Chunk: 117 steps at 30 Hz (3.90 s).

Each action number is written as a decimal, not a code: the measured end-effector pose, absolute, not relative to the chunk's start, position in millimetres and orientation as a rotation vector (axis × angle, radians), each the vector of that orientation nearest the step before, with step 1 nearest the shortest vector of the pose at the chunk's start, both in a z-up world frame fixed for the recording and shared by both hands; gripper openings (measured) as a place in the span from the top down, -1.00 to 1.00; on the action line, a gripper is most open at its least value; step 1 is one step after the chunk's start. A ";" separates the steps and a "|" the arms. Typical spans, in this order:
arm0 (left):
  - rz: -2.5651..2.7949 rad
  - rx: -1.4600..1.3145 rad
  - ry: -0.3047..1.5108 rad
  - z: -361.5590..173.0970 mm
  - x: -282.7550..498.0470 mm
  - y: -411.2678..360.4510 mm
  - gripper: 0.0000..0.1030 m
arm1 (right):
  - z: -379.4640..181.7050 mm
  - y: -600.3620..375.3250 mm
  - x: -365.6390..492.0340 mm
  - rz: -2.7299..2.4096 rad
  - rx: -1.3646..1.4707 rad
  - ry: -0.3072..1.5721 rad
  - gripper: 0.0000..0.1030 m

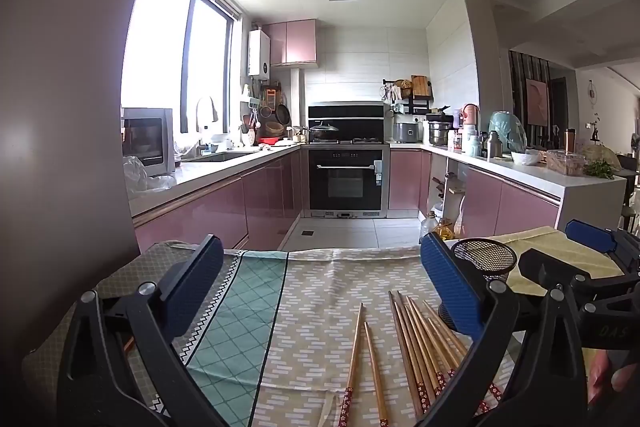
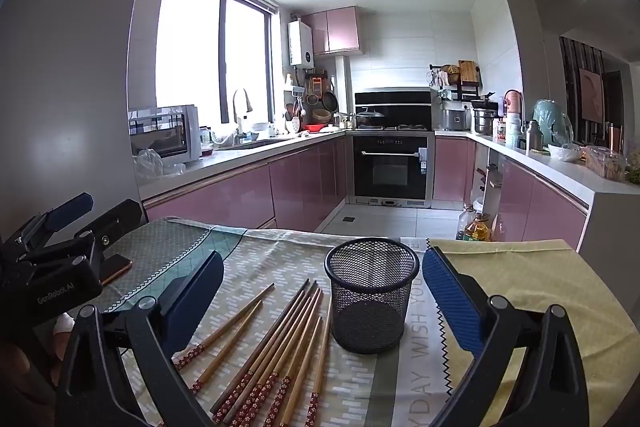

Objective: Organize utensils

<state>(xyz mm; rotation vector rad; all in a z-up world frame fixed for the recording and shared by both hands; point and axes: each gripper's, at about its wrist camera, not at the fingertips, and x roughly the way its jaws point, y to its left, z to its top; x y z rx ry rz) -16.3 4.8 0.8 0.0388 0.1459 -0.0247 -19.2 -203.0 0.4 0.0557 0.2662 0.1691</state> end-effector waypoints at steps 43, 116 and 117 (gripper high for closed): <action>-0.028 0.036 0.153 -0.3 -16.8 3.6 -0.89 | -5.1 -199.4 -16.9 0.172 0.060 0.272 -0.87; -0.313 0.092 0.862 -104.5 136.1 -11.8 0.85 | -84.7 -203.1 79.4 0.355 0.077 0.874 0.89; -0.329 0.073 0.855 -99.4 133.6 -9.0 0.85 | -81.6 -206.1 75.0 0.376 0.083 0.858 0.89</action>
